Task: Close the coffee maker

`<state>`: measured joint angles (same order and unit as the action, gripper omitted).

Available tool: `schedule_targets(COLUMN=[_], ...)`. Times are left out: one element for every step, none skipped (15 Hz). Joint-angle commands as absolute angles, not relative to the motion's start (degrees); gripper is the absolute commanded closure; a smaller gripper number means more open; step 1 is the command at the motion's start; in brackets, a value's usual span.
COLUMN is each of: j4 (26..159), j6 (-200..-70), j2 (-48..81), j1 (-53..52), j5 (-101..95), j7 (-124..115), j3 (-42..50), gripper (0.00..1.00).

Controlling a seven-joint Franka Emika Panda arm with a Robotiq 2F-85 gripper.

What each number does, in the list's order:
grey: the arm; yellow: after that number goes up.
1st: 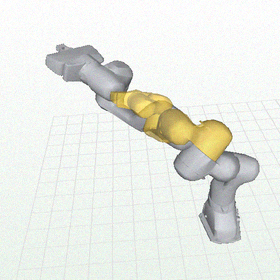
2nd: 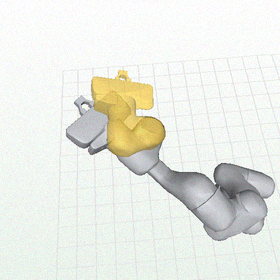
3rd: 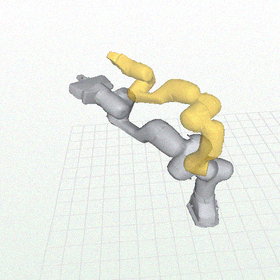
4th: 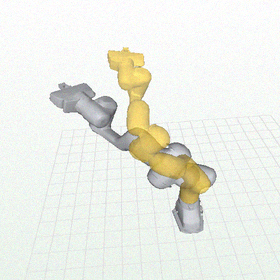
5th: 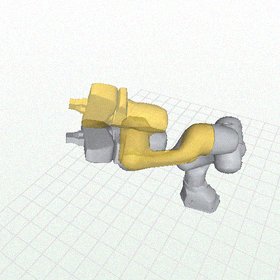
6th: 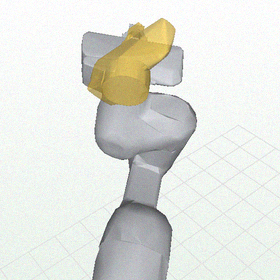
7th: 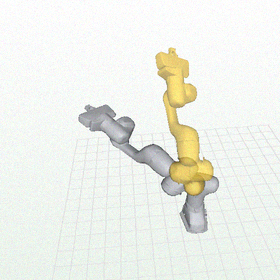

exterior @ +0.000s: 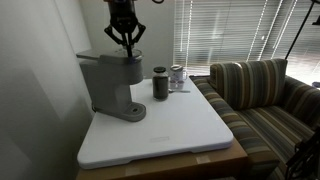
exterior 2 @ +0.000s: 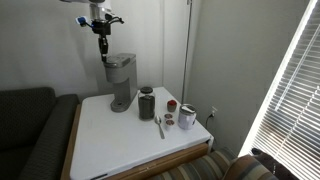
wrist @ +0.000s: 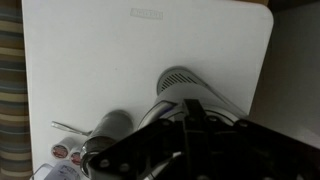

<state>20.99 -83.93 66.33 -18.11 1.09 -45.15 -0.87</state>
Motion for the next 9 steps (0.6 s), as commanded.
schedule_targets(j4=[22.2, 22.0, 22.1, 22.0, 21.9, 21.8, 21.9, 22.0, 22.1], j6=[-85.7, -86.4, -86.7, -87.4, -88.2, -88.8, -89.2, -89.4, -89.4], j2=[67.7, 68.2, 68.5, 68.9, 69.4, 69.8, 70.1, 70.3, 70.5], j1=[-20.0, -20.3, -20.5, -20.5, -20.4, -20.0, -19.4, -18.9, -18.5], j5=[-1.5, -1.8, -2.2, -2.4, -2.4, -2.0, -1.5, -1.0, -0.6], j7=[-48.1, -49.3, -49.9, -50.5, -51.1, -51.7, -52.1, -52.4, -52.5], j3=[1.4, 1.6, 1.9, 2.0, 2.0, 1.6, 1.2, 0.9, 0.7], gripper=[1.00, 1.00, 1.00, 1.00, 1.00, 1.00, 1.00, 1.00, 1.00])
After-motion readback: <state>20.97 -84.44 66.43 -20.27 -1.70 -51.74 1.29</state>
